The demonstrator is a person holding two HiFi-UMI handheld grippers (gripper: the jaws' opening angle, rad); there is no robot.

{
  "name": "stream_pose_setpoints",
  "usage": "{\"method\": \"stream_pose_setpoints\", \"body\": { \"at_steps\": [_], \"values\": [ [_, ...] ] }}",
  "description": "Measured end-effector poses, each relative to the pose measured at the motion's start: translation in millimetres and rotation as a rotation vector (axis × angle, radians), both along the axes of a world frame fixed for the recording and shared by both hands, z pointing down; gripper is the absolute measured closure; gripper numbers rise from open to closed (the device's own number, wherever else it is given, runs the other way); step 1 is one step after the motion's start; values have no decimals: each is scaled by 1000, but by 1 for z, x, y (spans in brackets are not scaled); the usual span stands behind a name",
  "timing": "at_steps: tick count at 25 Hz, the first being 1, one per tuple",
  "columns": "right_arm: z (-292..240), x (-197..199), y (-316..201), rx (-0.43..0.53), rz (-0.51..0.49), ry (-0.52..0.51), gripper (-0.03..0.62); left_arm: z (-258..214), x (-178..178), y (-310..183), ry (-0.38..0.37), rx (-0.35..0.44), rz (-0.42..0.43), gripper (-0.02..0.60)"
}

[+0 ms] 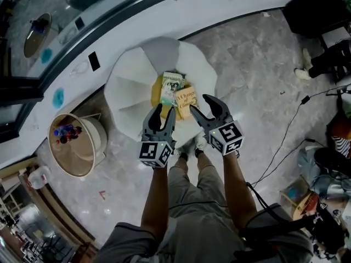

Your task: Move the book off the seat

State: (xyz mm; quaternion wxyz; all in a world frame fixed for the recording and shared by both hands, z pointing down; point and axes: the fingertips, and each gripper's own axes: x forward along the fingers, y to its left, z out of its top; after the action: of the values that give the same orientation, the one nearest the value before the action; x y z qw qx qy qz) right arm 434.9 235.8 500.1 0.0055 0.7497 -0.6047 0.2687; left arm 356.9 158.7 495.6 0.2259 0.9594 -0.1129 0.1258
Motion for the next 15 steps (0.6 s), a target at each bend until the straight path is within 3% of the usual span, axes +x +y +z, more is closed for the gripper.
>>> {"method": "stream_pose_setpoints", "body": {
  "at_steps": [5, 15],
  "values": [
    [65, -1, 6, -24, -51, -27, 362, 59, 8, 12, -23, -8, -6, 407],
    [214, -4, 13, -139, -108, -97, 344, 208, 14, 26, -140, -76, 23, 407]
  ]
}}
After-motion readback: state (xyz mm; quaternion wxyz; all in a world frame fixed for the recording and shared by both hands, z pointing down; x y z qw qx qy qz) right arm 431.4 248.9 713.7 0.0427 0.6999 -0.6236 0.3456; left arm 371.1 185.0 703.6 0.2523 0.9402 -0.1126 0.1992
